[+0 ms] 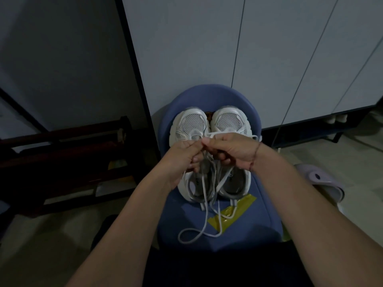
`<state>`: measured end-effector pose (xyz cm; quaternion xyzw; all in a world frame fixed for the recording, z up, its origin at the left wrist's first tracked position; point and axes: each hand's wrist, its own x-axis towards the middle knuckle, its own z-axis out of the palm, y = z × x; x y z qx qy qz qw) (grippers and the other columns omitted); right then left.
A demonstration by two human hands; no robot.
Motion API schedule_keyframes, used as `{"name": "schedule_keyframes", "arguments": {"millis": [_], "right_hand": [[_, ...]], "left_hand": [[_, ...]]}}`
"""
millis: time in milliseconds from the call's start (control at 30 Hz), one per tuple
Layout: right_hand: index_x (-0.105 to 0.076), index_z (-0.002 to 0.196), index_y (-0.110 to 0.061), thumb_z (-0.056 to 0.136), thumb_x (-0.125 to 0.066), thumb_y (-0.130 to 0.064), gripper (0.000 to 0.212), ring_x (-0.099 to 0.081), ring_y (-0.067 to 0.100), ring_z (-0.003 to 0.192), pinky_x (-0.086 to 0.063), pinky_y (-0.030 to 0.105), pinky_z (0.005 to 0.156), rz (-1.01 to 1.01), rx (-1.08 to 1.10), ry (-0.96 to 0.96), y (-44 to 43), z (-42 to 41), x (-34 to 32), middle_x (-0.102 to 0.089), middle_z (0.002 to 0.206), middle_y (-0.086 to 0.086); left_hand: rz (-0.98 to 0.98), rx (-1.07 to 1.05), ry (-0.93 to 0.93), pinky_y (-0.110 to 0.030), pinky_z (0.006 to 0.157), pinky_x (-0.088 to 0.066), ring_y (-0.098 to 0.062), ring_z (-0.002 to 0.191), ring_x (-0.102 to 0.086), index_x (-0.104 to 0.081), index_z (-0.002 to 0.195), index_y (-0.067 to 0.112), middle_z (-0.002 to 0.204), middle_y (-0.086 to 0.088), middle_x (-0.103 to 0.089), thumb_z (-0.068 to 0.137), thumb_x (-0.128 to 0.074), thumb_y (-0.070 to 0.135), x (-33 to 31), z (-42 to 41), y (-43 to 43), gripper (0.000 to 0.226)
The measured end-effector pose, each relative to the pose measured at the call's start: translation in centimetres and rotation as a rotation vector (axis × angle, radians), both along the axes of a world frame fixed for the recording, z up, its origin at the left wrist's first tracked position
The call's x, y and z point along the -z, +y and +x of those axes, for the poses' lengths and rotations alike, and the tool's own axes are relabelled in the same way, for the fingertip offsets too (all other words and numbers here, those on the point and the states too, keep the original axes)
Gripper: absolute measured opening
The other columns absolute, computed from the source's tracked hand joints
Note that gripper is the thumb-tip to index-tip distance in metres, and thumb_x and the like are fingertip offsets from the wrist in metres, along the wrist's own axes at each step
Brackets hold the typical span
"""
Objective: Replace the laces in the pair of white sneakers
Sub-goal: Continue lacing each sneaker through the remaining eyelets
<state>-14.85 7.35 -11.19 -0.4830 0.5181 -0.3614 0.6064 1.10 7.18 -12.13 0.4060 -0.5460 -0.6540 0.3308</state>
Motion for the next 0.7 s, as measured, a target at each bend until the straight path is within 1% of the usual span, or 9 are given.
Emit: {"name": "schedule_keyframes", "arguments": {"millis": [67, 133, 267, 333, 400, 500, 533, 600, 700], "right_hand": [[-0.043, 0.062, -0.020, 0.076, -0.066, -0.040, 0.034, -0.024, 0.004, 0.039, -0.017, 0.017, 0.038, -0.003, -0.062, 0.088, 0.1, -0.4, -0.1, -0.035, 0.049, -0.006], [-0.043, 0.060, -0.020, 0.077, -0.065, -0.040, 0.034, -0.022, 0.004, 0.037, -0.014, 0.017, 0.038, 0.012, -0.104, 0.110, 0.0, -0.6, -0.1, -0.032, 0.047, -0.005], [-0.052, 0.067, -0.014, 0.091, -0.058, -0.030, 0.029, -0.021, 0.003, 0.033, -0.014, 0.014, 0.034, -0.006, 0.085, 0.036, -0.6, -1.2, -0.1, -0.031, 0.043, -0.006], [-0.050, 0.066, -0.013, 0.094, -0.053, -0.028, 0.032, -0.020, 0.003, 0.031, -0.014, 0.013, 0.032, 0.037, 0.207, -0.168, -1.2, -1.5, -0.1, -0.032, 0.039, -0.007], [-0.044, 0.064, -0.016, 0.097, -0.048, -0.028, 0.035, -0.021, 0.003, 0.029, -0.017, 0.013, 0.029, 0.115, 0.306, -0.452, -1.7, -1.4, -0.1, -0.031, 0.038, -0.007], [-0.053, 0.075, -0.012, 0.100, -0.043, -0.024, 0.029, -0.042, 0.005, 0.035, -0.035, 0.013, 0.035, 0.159, 0.429, -0.807, -2.3, -0.5, 0.2, -0.050, 0.048, -0.002], [-0.057, 0.083, -0.006, 0.100, -0.042, -0.021, 0.027, -0.053, 0.008, 0.041, -0.045, 0.015, 0.041, 0.143, 0.436, -0.825, -2.4, -0.2, 0.4, -0.061, 0.056, 0.003], [-0.058, 0.092, 0.001, 0.100, -0.041, -0.017, 0.026, -0.067, 0.014, 0.057, -0.056, 0.021, 0.054, 0.116, 0.373, -0.715, -2.3, 0.7, 0.7, -0.070, 0.072, 0.011], [-0.059, 0.105, 0.005, 0.101, -0.040, -0.014, 0.027, -0.066, 0.019, 0.071, -0.057, 0.022, 0.061, 0.130, 0.291, -0.432, -2.2, 2.3, 0.6, -0.066, 0.092, 0.016]], "left_hand": [[-0.006, 0.015, -0.005, -0.022, 0.049, -0.033, -0.004, 0.040, -0.027, -0.053, 0.074, 0.016, 0.047, 0.008, -0.035, 0.105, -0.038, 0.022, 0.1, 0.1, 0.0, 0.035], [-0.011, 0.032, -0.009, -0.023, 0.052, -0.033, -0.004, 0.040, -0.027, -0.053, 0.076, 0.016, 0.048, 0.008, -0.036, 0.105, -0.038, 0.024, 0.1, 0.2, -0.1, 0.034], [-0.009, 0.030, -0.003, -0.020, 0.052, -0.035, -0.004, 0.043, -0.028, -0.063, 0.090, 0.010, 0.050, 0.008, -0.035, 0.106, -0.037, 0.022, -0.2, 0.6, -0.3, 0.032], [0.008, 0.029, 0.003, -0.018, 0.053, -0.037, -0.004, 0.044, -0.030, -0.064, 0.093, 0.010, 0.052, 0.007, -0.037, 0.106, -0.038, 0.021, -0.3, 1.0, -0.4, 0.032], [0.022, 0.055, -0.003, -0.020, 0.058, -0.041, -0.004, 0.046, -0.036, -0.065, 0.095, 0.010, 0.054, 0.007, -0.044, 0.105, -0.039, 0.019, -0.4, 1.3, -0.5, 0.030], [0.079, 0.076, 0.031, -0.024, 0.071, -0.054, -0.006, 0.054, -0.057, -0.063, 0.102, 0.006, 0.065, 0.001, -0.065, 0.104, -0.039, 0.013, -0.8, 1.6, -0.6, 0.025], [0.111, 0.054, 0.066, -0.024, 0.074, -0.056, -0.008, 0.060, -0.063, -0.062, 0.105, 0.004, 0.072, -0.002, -0.071, 0.104, -0.039, 0.011, -0.8, 1.7, -0.8, 0.024], [0.163, -0.034, 0.142, -0.026, 0.080, -0.058, -0.011, 0.073, -0.070, -0.059, 0.108, 0.002, 0.089, -0.008, -0.075, 0.104, -0.039, 0.011, -0.6, 2.0, -1.3, 0.022], [0.154, -0.270, 0.193, -0.025, 0.077, -0.059, -0.012, 0.079, -0.072, -0.060, 0.102, 0.005, 0.101, -0.010, -0.074, 0.103, -0.043, 0.012, 0.3, 2.2, -2.7, 0.019]]}}
